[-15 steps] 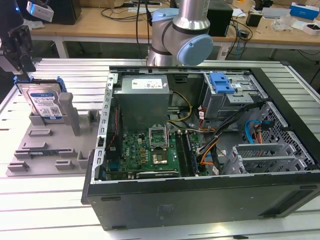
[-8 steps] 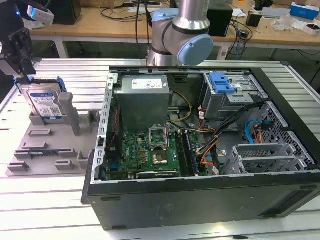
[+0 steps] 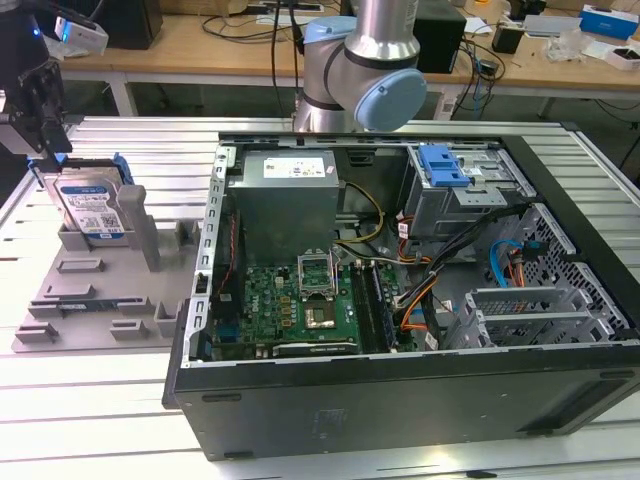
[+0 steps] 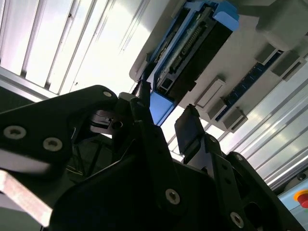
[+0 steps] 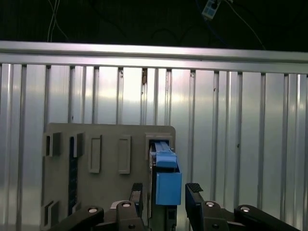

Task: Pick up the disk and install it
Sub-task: 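Pick up the disk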

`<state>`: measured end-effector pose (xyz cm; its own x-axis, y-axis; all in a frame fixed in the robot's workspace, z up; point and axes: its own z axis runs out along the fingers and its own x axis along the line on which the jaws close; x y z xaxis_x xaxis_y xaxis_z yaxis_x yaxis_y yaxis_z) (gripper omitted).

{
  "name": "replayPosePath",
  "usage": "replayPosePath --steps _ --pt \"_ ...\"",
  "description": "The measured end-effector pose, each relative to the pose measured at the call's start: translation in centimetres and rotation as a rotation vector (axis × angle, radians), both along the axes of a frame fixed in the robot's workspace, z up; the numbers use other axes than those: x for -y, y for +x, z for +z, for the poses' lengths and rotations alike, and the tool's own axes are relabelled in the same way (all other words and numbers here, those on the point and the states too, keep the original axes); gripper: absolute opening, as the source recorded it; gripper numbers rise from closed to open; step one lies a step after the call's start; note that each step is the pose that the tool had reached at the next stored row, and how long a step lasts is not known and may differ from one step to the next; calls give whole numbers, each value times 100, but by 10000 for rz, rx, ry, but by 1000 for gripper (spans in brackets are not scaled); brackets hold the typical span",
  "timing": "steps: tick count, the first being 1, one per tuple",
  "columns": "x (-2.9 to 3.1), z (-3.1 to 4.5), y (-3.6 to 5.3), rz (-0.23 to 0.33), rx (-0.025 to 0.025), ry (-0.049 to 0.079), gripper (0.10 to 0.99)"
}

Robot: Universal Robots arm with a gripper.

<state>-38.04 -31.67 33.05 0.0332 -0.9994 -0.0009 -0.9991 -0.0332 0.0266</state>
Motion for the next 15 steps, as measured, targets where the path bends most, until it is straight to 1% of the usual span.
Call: replayPosePath --steps 15 --pt "-5 -112 -18 9 -2 0 482"
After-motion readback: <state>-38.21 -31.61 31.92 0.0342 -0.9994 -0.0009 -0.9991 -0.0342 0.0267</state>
